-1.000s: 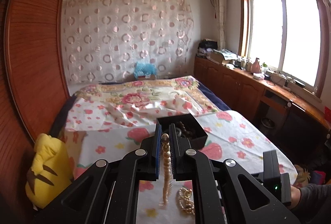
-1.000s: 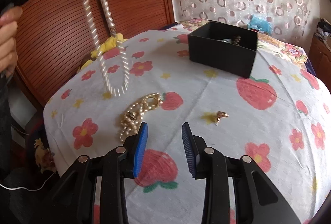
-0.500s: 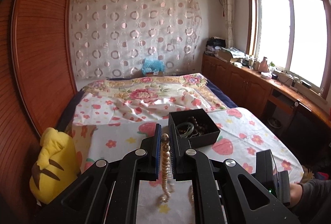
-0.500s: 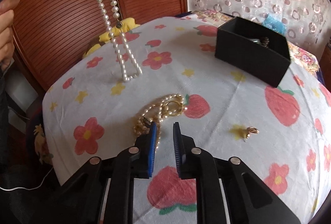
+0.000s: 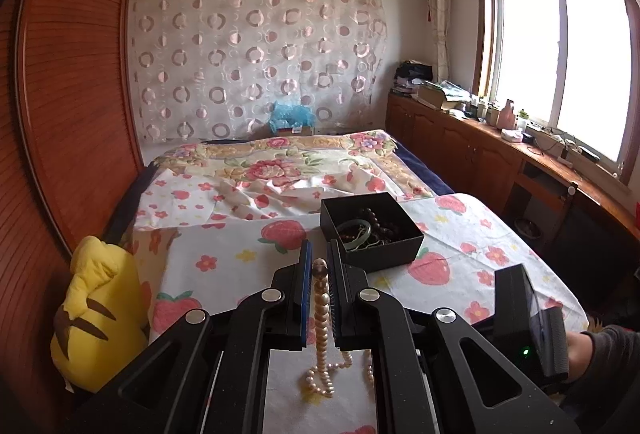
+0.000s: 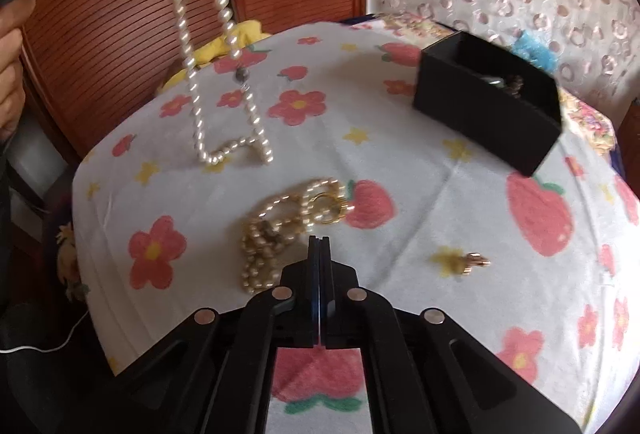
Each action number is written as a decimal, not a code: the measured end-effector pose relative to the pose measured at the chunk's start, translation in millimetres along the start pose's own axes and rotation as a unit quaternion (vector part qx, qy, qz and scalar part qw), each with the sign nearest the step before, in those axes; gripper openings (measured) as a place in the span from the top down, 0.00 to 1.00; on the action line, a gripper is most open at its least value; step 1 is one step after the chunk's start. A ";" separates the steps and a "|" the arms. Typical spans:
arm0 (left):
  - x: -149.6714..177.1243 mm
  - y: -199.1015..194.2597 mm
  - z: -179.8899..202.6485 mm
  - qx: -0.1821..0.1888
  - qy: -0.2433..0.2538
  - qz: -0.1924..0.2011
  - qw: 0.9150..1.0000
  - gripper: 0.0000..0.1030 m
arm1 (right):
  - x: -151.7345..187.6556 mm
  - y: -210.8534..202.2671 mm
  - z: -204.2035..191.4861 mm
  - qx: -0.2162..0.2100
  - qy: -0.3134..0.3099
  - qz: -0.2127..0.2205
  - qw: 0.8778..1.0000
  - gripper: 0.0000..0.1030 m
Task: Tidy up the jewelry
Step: 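Close the right tool on the gold chain and pearl strand left on the sheet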
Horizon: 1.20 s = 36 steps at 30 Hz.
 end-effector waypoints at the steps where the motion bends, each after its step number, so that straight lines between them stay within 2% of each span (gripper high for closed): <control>1: 0.1 0.2 -0.3 0.000 0.000 0.000 1.000 0.93 | -0.4 -3.0 1.7 -0.002 0.002 0.004 1.000 1.00; 6: 0.4 0.3 -0.6 0.000 0.000 0.000 1.000 0.93 | -6.1 -26.0 8.4 -0.006 0.007 0.031 0.999 1.00; 12: 1.0 3.1 0.4 0.002 0.000 -0.001 1.000 0.93 | -5.3 -16.1 1.2 0.005 -0.006 0.026 1.000 0.99; 16: 2.9 7.7 3.6 0.001 0.002 -0.005 1.000 0.93 | -4.3 -6.7 -1.3 -0.006 -0.006 0.017 1.000 0.83; 17: 3.1 8.3 4.2 0.001 0.002 -0.005 1.000 0.93 | -4.3 -4.6 -2.6 -0.006 -0.009 0.015 1.000 0.83; 24: 3.9 9.5 4.5 0.001 0.002 -0.006 1.000 0.93 | -2.8 7.7 -12.8 0.018 -0.042 -0.005 0.999 0.83; 25: 4.1 9.9 4.4 0.002 0.002 -0.006 1.000 0.93 | -3.1 7.5 -13.9 0.020 -0.045 -0.006 0.999 0.86; 26: 3.4 9.2 3.6 0.002 0.002 -0.006 1.000 0.93 | -2.9 7.5 -15.5 0.015 -0.049 -0.008 0.999 0.95; 30: 4.7 10.3 3.7 0.002 0.001 -0.006 1.000 0.93 | -3.3 5.6 -21.4 0.003 -0.060 -0.018 0.998 0.95; 36: 4.0 10.0 2.8 0.001 0.001 -0.006 1.000 0.93 | -15.6 -24.3 -20.5 -0.011 -0.047 0.026 0.998 0.95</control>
Point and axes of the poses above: each gripper's, at about its wrist camera, not at the fingertips, and y roughly the way its jaws point, z to its right, x to its underside, the point moved 4 cm from there along y, roughly the way its jaws point, and after that the axes turned 11 degrees about -z, right-handed, at the moved point
